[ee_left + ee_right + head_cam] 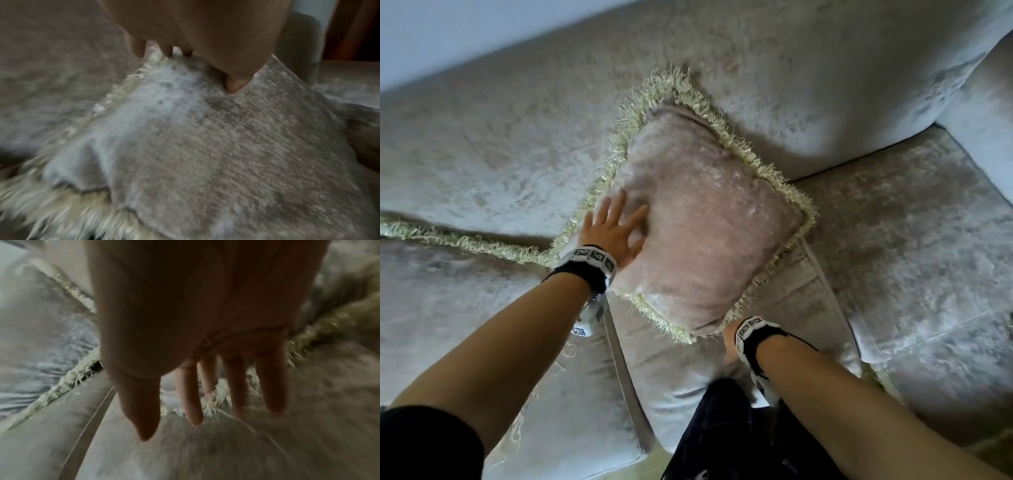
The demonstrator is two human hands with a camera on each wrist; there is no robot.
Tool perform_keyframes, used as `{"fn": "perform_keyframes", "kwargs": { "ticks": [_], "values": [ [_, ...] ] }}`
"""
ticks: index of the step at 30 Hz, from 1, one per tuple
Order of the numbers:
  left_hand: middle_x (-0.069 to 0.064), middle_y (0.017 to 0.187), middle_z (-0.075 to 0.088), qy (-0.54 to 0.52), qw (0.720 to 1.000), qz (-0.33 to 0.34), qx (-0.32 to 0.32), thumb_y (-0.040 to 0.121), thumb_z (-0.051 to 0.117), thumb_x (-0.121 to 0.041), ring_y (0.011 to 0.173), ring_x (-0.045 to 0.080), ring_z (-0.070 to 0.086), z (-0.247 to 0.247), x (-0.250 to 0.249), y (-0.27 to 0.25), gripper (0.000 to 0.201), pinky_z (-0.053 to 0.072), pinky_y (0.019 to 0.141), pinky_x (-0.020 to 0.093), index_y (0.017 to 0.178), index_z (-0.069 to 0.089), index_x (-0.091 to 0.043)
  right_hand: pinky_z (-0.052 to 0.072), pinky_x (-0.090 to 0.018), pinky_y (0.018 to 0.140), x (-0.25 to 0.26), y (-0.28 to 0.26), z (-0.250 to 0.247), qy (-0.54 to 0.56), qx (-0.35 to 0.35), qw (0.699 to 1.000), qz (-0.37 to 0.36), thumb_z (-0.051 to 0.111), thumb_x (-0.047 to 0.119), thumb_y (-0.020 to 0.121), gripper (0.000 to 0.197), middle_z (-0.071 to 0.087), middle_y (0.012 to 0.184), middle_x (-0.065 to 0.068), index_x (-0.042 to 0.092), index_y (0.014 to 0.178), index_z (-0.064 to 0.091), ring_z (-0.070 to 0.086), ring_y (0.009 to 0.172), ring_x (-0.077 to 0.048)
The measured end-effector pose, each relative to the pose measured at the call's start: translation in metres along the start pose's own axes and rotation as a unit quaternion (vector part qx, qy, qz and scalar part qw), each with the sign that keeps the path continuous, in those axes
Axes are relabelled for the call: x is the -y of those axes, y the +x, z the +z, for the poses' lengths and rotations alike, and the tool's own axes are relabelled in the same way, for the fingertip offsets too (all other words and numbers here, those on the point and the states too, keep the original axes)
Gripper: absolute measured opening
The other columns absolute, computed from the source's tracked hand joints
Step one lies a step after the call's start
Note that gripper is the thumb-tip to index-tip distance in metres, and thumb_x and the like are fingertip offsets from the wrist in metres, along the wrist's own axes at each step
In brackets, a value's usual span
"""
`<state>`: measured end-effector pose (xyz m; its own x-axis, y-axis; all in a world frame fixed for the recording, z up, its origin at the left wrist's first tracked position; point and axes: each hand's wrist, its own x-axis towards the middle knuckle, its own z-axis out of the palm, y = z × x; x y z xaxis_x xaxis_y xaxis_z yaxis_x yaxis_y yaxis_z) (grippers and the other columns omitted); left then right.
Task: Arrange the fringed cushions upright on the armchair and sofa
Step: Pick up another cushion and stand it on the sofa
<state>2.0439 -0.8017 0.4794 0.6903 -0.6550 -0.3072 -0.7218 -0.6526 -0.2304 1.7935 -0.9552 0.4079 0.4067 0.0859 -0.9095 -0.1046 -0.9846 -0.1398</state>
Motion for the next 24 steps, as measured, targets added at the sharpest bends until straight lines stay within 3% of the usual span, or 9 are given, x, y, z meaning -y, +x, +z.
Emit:
{"fn": "perform_keyframes", "kwargs": {
  "ticks": [2,4,8,11,14,16,19,20,24],
  "values": [
    [0.005,0.163,-0.011,-0.024,0.996,-0.06,0.058,0.094,0.027,-0.063,0.15,0.03,-0.003,0.002,0.008,-0.018,0.073,0.014,0.119,0.055,0.148,-0.019,-0.045,0.051,-0.047,0.096,-0.001,-0.009,0.013,0.025,-0.017,1.0,-0.007,0.063,0.038,0.089,0.053,0.055,0.132,-0.018,0.011,0.133,0.05,0.056,0.119,-0.04],
    [0.007,0.164,0.0,-0.054,0.992,-0.079,0.084,0.095,0.035,-0.059,0.15,0.03,0.004,-0.003,0.003,-0.032,0.075,0.019,0.118,0.054,0.151,-0.011,-0.041,0.054,-0.038,0.085,-0.001,-0.02,0.004,0.119,-0.112,0.986,-0.028,0.056,0.032,0.092,0.028,0.067,0.106,-0.014,0.012,0.111,0.062,0.065,0.098,-0.036],
    [0.009,0.158,0.026,-0.156,0.984,-0.071,0.045,0.092,0.051,-0.05,0.144,0.03,0.026,-0.047,-0.028,-0.05,0.072,0.034,0.111,0.054,0.152,0.013,-0.034,0.052,-0.037,0.094,-0.022,-0.061,-0.049,0.286,-0.276,0.918,-0.013,0.055,0.028,0.091,0.031,0.069,0.117,-0.005,0.015,0.116,0.067,0.065,0.104,-0.023],
    [0.008,0.155,0.032,-0.234,0.971,-0.058,0.002,0.092,0.053,-0.048,0.141,0.031,0.032,-0.107,-0.059,-0.058,0.071,0.037,0.108,0.053,0.151,0.018,-0.032,0.051,-0.036,0.096,-0.039,-0.11,-0.086,0.386,-0.37,0.845,-0.001,0.056,0.033,0.09,0.029,0.068,0.12,0.002,0.022,0.115,0.067,0.064,0.107,-0.018],
    [0.009,0.155,0.031,-0.307,0.951,-0.045,-0.014,0.094,0.054,-0.044,0.139,0.032,0.035,-0.167,-0.091,-0.064,0.069,0.036,0.108,0.048,0.153,0.019,-0.031,0.045,-0.033,0.1,-0.048,-0.166,-0.108,0.415,-0.381,0.826,-0.009,0.057,0.028,0.092,0.033,0.066,0.124,-0.005,0.011,0.119,0.065,0.061,0.114,-0.022],
    [0.011,0.154,0.033,-0.361,0.931,-0.049,-0.021,0.095,0.055,-0.041,0.136,0.033,0.04,-0.201,-0.113,-0.069,0.067,0.038,0.106,0.044,0.152,0.021,-0.031,0.045,-0.032,0.096,-0.054,-0.203,-0.114,0.426,-0.392,0.815,-0.016,0.056,0.025,0.093,0.038,0.067,0.118,-0.013,-0.001,0.12,0.063,0.063,0.107,-0.028],
    [0.011,0.151,0.039,-0.431,0.901,-0.038,-0.023,0.095,0.057,-0.034,0.132,0.033,0.045,-0.242,-0.145,-0.079,0.063,0.042,0.094,0.035,0.151,0.028,-0.027,0.049,-0.027,0.066,-0.074,-0.249,-0.115,0.487,-0.406,0.774,-0.004,0.062,0.035,0.089,0.026,0.065,0.086,0.005,0.013,0.103,0.067,0.06,0.075,-0.016],
    [0.011,0.15,0.041,-0.452,0.891,-0.032,-0.021,0.095,0.057,-0.034,0.131,0.032,0.046,-0.253,-0.155,-0.081,0.063,0.042,0.091,0.033,0.151,0.029,-0.025,0.049,-0.027,0.062,-0.083,-0.263,-0.114,0.503,-0.417,0.757,0.002,0.063,0.039,0.088,0.027,0.063,0.083,0.006,0.015,0.098,0.067,0.059,0.073,-0.016],
    [0.01,0.143,0.05,-0.494,0.869,-0.005,0.005,0.092,0.06,-0.041,0.126,0.033,0.052,-0.286,-0.188,-0.085,0.065,0.045,0.102,0.042,0.148,0.035,-0.019,0.057,-0.037,0.082,-0.116,-0.317,-0.102,0.564,-0.45,0.692,0.028,0.069,0.048,0.08,0.042,0.067,0.103,0.002,0.021,0.112,0.063,0.068,0.091,-0.02]
  ]
}}
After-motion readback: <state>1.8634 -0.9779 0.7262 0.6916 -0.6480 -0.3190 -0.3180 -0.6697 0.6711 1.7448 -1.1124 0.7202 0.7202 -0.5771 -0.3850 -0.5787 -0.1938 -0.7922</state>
